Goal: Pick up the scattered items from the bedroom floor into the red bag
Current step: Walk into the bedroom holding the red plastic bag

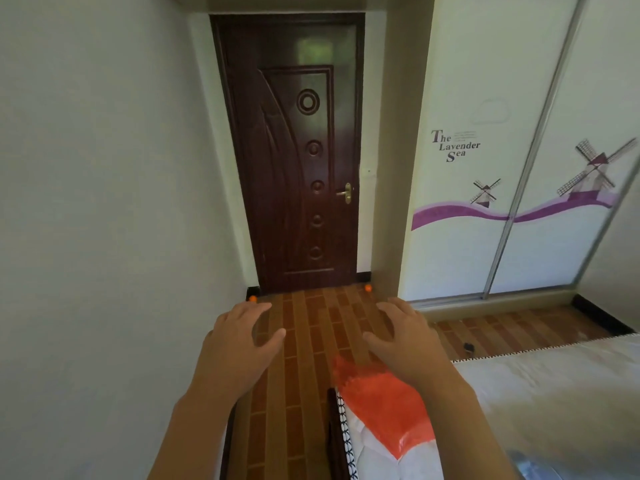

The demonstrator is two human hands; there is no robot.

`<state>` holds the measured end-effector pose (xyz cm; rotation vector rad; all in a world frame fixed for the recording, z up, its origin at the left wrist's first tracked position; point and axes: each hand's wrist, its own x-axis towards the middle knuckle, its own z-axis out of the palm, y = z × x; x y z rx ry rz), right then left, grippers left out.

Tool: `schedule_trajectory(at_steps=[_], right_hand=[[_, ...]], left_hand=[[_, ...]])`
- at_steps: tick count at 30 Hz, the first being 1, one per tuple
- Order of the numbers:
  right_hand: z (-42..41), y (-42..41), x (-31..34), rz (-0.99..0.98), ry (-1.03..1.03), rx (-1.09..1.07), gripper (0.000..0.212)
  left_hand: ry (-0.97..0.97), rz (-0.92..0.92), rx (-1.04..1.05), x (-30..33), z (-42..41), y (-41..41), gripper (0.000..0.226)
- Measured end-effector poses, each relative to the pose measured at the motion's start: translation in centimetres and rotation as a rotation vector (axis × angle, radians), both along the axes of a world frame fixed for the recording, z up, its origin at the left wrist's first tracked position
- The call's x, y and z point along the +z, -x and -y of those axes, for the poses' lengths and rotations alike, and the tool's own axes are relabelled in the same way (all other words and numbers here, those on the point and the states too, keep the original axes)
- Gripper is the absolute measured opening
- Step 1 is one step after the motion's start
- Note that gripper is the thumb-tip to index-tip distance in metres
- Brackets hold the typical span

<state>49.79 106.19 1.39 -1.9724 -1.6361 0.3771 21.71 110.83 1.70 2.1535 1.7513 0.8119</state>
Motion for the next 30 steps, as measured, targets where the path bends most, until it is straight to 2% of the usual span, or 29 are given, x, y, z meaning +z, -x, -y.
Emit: schedule_trajectory(at_steps=[7, 13, 25, 30], right_hand=[[-5.5, -3.1, -1.1, -0.047, 0.013, -0.066, 0.071], [-12.4, -3.8, -0.9, -0.008, 0.02, -0.087, 0.071], [-30.6, -0.1, -1.2, -0.068, 0.002, -0.093, 0.062], [-36.7, 1.4, -2.5, -0.044, 0.041, -0.084, 0.065]], left_hand=[[0.027, -0.009, -0.058, -1.1, -7.2, -3.2, 0.063], [0.014, -0.005, -0.087, -1.3, -15.1, -3.5, 0.061], [-0.027, 0.034, -0.115, -0.6, -33.5, 0.7, 0.059], [-0.022, 0.043, -0.088, -1.5, -38.9, 3.5, 0.06]])
